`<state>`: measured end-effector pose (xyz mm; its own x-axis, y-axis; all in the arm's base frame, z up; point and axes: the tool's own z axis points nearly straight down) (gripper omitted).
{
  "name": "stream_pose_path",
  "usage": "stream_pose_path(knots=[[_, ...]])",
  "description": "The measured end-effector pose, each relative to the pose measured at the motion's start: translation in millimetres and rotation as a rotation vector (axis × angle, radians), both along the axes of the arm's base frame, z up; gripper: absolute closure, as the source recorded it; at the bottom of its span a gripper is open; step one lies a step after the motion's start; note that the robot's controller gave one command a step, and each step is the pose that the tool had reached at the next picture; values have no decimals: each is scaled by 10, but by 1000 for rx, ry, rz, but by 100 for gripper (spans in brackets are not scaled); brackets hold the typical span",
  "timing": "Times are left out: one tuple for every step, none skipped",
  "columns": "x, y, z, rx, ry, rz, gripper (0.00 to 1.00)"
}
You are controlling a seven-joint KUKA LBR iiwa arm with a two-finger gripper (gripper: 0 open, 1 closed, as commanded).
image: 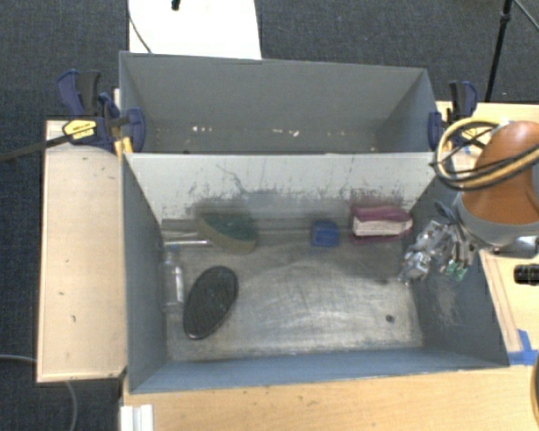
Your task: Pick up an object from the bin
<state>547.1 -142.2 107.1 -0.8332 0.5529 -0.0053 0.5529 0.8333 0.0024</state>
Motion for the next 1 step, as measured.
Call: stream_pose_path(knots=[[13,-3,244,0,-1,7,100]])
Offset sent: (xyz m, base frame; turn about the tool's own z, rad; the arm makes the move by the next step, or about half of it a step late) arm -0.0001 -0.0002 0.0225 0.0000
